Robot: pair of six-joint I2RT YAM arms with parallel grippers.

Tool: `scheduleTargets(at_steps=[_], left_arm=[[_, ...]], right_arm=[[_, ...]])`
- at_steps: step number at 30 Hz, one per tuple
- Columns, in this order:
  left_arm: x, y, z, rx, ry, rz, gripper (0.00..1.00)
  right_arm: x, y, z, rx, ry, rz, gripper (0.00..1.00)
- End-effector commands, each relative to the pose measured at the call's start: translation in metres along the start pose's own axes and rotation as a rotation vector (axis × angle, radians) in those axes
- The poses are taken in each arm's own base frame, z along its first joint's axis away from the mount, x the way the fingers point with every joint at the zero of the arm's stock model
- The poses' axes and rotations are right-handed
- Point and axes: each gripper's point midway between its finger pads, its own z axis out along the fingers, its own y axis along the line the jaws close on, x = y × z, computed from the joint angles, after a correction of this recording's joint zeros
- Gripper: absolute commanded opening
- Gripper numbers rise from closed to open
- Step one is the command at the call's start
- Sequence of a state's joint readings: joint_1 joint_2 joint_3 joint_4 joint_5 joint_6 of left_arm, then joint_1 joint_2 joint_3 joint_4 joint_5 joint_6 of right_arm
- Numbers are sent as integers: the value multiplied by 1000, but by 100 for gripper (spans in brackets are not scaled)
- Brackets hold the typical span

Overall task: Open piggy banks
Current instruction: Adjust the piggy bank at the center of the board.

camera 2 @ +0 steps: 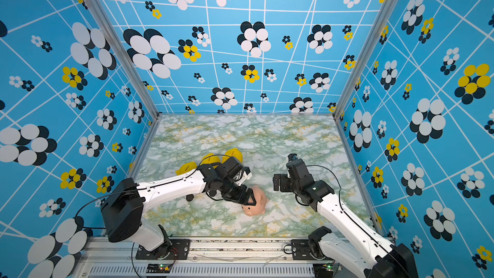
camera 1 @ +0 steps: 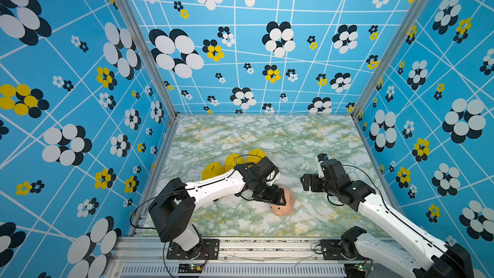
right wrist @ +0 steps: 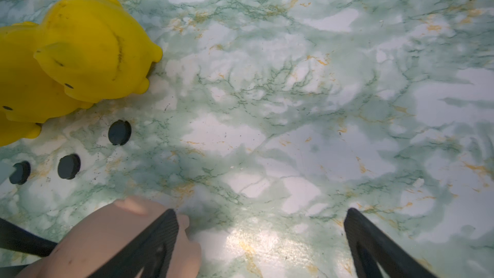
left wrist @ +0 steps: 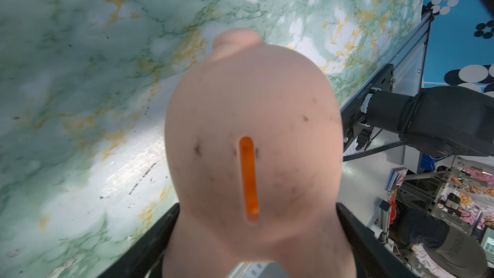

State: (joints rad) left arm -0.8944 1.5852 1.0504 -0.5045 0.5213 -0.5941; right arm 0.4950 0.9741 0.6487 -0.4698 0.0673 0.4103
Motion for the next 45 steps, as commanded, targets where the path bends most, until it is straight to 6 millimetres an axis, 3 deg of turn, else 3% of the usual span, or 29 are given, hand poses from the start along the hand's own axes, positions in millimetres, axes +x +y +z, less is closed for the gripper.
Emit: scheduleTargets(at_steps=[1,5,10,21,29,35,39,45], left_arm=[[-6,-6,-7,46,-24,28,86],[-4,9,-16,-4,-21,30,99],[-6,30,-31,-50,-39,12,99],[-24,34,-25,-49,-87,29,99],[-35,52,-41,-210,-158,38,99],[-48,33,-53,-221,-263,88,99],[-59,23,-52,-205,-343,95,99],[-71,24,-51,-257,-441,62,99]], right_arm=[[-8,13,-1,-65,-10,-4,99],[-7,18,-2,-100,-17,0,99],[-3,20,-2,-118,-16,-1,99],[20,23,10,-163,43,31,99],[49,26,17,-182,105,35,97],[70,44,26,-216,131,31,96],[69,61,31,-248,108,37,95],[65,80,37,-275,102,12,95]])
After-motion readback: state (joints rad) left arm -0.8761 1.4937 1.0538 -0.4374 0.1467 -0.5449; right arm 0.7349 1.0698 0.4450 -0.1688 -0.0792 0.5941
